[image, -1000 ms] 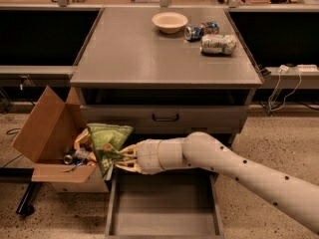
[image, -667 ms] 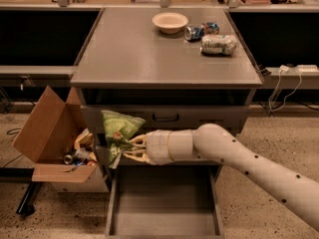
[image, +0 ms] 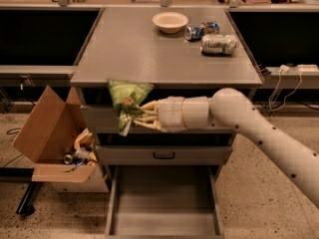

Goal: Pick green jalapeno chip bag from bottom drawer and place on counter

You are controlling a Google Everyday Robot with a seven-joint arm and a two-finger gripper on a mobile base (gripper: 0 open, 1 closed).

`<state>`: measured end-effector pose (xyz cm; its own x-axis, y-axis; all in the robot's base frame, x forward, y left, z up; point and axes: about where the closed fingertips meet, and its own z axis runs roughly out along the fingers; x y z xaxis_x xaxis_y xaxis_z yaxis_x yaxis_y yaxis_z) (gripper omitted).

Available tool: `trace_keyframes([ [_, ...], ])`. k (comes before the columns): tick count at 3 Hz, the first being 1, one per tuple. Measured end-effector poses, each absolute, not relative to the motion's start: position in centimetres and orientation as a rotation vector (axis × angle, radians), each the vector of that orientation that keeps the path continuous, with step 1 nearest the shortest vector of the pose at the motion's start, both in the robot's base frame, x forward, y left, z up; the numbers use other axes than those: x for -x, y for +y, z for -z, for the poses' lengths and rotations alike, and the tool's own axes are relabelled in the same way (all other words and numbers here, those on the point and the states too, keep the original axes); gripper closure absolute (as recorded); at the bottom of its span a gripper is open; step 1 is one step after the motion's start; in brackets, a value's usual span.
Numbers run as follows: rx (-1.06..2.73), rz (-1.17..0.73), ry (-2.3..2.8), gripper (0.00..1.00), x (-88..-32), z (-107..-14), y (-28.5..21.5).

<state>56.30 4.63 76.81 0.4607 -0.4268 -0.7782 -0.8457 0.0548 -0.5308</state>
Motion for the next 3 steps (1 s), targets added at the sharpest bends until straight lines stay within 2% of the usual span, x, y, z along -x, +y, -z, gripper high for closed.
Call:
trace_keyframes([
  [3,1.521,-0.414,1.097,1.00,-57.9,-81.8,3.5],
])
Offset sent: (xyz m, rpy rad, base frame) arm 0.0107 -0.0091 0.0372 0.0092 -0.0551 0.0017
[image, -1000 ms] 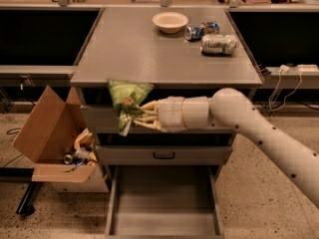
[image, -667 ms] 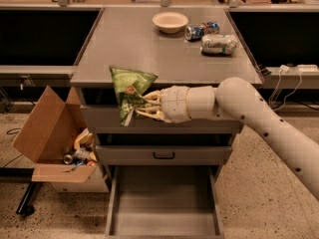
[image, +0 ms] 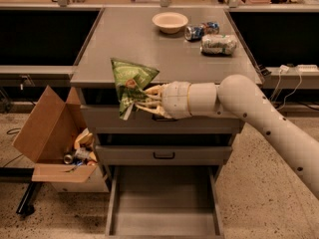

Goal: Pick green jalapeno chip bag from bottom drawer and place on counter

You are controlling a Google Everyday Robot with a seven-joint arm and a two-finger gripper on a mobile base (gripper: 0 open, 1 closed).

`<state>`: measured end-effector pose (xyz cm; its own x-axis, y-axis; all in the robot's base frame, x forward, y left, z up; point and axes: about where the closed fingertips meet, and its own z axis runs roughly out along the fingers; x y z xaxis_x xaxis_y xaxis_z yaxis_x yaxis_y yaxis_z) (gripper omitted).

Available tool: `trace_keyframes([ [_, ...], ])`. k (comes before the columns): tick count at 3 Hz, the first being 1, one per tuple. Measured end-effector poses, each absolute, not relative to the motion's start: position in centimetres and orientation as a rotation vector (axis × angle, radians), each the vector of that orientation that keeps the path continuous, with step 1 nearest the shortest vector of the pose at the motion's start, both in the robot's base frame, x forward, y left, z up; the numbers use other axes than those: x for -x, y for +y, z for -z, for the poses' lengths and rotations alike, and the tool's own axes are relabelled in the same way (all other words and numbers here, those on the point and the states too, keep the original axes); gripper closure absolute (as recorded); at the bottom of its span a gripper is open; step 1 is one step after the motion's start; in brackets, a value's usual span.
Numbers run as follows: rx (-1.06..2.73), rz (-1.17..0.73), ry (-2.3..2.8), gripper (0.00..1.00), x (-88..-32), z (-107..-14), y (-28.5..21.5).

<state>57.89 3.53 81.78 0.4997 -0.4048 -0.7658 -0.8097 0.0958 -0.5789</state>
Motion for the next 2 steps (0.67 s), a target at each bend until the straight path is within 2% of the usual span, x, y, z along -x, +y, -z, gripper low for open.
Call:
trace_keyframes([
  [2,1.502,-0.378,1.129,1.00,-62.0,-90.9,3.2],
])
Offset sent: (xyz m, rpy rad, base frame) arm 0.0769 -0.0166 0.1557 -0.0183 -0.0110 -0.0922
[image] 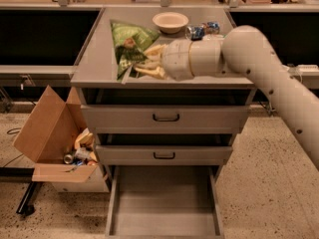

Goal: Pick green jalapeno chip bag from bottom drawer and place on counter

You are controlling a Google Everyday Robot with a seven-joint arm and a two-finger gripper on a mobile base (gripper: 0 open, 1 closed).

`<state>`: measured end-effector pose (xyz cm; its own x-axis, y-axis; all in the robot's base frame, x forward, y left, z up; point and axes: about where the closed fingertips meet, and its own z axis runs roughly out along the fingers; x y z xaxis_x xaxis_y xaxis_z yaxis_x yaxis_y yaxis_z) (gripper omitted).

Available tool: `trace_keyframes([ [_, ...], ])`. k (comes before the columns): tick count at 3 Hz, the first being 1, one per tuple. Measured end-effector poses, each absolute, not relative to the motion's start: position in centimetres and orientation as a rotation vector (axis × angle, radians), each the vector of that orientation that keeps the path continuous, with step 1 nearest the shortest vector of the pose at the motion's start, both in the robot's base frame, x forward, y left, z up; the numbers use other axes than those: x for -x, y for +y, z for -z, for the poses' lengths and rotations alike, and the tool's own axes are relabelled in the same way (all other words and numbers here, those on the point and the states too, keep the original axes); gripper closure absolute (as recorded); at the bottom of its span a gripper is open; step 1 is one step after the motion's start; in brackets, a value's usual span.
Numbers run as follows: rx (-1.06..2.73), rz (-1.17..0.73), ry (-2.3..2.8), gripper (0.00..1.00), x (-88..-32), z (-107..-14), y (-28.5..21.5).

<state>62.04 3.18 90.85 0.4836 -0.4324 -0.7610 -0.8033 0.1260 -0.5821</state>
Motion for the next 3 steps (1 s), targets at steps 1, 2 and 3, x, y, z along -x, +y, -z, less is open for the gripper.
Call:
trace_keyframes([
  [1,1.461,-0.352,1.197,1.00,-66.6,-94.6,1.5],
  [2,1.423,-0.340,1.270,1.00,-69.9,-94.7,-0.3],
  [3,1.386,-0.313,1.356,1.00,-72.2,-94.0,-2.4],
])
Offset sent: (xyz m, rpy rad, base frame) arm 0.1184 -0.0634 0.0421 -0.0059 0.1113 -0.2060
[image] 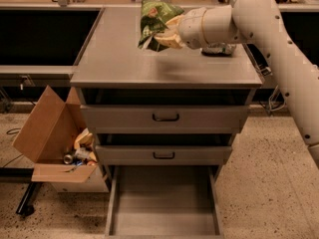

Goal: Pick green jalapeno chip bag from bottom drawer and place on counter

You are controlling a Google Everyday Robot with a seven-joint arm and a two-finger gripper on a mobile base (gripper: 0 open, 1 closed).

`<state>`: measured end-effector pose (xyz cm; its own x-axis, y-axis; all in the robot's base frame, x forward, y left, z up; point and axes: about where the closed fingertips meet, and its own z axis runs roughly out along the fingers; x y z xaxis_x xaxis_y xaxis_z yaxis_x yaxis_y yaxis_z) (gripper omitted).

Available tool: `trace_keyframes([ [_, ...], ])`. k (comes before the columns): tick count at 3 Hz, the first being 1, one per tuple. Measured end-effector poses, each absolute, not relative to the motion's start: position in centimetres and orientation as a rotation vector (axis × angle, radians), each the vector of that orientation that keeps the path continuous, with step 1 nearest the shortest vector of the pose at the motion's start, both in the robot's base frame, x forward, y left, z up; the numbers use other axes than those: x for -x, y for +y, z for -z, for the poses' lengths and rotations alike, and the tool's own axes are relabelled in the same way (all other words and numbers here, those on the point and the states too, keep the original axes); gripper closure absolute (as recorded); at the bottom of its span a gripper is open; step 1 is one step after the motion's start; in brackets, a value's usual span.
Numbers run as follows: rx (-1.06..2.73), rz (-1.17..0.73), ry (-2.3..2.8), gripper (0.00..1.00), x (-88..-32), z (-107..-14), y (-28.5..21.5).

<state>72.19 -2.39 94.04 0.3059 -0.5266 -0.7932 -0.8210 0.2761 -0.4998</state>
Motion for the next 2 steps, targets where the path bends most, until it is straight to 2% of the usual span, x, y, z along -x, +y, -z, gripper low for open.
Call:
trace_keyframes([
  [1,1.344,-0.293,1.445,0.82,-73.7,-92.7,-4.3],
  [2,1.323,-0.290,1.528,0.51,-74.8,-91.0,-5.4],
])
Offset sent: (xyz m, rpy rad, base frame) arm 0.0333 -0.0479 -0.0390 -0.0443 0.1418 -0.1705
